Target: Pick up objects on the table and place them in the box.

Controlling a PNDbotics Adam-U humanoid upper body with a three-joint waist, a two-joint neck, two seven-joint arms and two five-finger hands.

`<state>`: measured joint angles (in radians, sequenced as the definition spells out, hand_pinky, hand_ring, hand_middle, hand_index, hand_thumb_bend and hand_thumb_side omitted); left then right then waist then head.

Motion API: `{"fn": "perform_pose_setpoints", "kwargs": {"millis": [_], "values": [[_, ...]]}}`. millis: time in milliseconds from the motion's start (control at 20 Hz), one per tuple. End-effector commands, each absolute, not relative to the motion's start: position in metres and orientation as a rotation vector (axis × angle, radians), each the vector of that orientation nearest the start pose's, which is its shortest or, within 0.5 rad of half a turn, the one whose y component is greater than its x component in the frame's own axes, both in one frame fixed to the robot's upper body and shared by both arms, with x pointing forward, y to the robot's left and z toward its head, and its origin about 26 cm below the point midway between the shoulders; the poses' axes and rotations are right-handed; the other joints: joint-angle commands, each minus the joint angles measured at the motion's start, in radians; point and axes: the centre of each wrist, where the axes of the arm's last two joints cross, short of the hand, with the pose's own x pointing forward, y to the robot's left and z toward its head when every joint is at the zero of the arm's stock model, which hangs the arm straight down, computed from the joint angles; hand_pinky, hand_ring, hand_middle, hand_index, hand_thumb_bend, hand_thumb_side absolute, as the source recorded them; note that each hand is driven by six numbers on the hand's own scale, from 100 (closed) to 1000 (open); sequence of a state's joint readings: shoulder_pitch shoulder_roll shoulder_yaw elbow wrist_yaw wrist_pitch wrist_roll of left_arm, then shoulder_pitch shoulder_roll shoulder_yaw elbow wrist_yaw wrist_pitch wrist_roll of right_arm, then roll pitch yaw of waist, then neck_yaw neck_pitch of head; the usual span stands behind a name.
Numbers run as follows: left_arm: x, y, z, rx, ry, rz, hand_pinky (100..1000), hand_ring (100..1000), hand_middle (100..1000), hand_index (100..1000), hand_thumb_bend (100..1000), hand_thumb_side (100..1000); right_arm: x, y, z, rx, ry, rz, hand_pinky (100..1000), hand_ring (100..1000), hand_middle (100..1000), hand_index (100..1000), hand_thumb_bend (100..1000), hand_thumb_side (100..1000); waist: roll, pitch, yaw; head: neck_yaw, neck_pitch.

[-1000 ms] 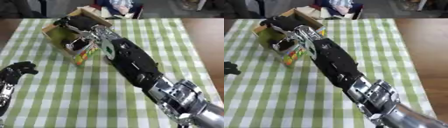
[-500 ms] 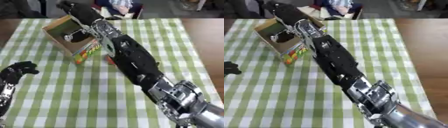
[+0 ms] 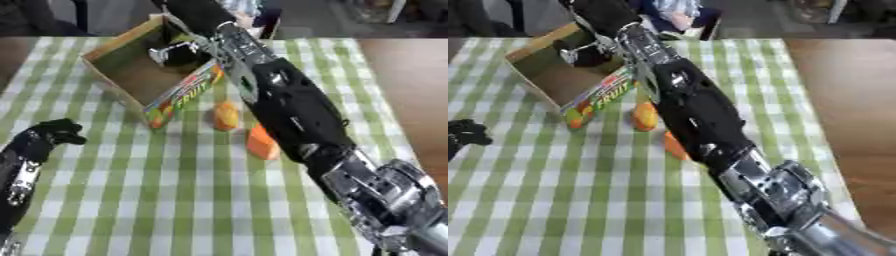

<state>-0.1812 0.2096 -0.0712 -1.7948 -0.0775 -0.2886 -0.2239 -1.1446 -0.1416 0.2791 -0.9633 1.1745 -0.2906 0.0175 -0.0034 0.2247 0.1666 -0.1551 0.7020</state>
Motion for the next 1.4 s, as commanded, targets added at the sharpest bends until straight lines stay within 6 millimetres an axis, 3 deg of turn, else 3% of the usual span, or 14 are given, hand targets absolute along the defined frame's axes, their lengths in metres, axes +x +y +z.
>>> {"fn": "perform_pose_setpoints", "kwargs": {"millis": [50, 450, 750, 1050, 1400], "values": [[0.307, 0.254, 0.112, 0.021, -2.201, -0.623, 844, 674, 698, 825, 100, 888, 0.466, -0.115, 0.259, 1.247, 2.342, -2.042, 769, 841, 887, 998, 228, 536, 0.001, -0.014, -0.011, 0.022, -0.010], [0.306, 0.261, 0.110, 0.066, -2.191, -0.611, 844, 674, 698, 826, 100, 891, 0.446, -0.175, 0.258, 1.124, 2.124, -2.230, 781, 848, 890, 1000, 244, 584, -0.002, -0.011, -0.056, 0.062, -0.011], [0.306, 0.262, 0.110, 0.076, -2.189, -0.612, 844, 674, 699, 825, 100, 892, 0.424, -0.214, 0.266, 1.111, 2.057, -2.288, 781, 848, 884, 999, 247, 610, -0.005, -0.010, -0.064, 0.067, -0.012], [0.306, 0.264, 0.109, 0.087, -2.182, -0.613, 845, 673, 698, 826, 100, 894, 0.403, -0.230, 0.266, 1.080, 2.058, -2.362, 778, 844, 874, 996, 244, 621, -0.015, -0.009, -0.068, 0.074, -0.007], [0.306, 0.265, 0.108, 0.090, -2.177, -0.619, 845, 673, 699, 825, 100, 895, 0.393, -0.233, 0.260, 0.953, 2.061, -2.501, 779, 845, 866, 990, 255, 600, -0.019, -0.010, -0.069, 0.075, 0.000]]}}
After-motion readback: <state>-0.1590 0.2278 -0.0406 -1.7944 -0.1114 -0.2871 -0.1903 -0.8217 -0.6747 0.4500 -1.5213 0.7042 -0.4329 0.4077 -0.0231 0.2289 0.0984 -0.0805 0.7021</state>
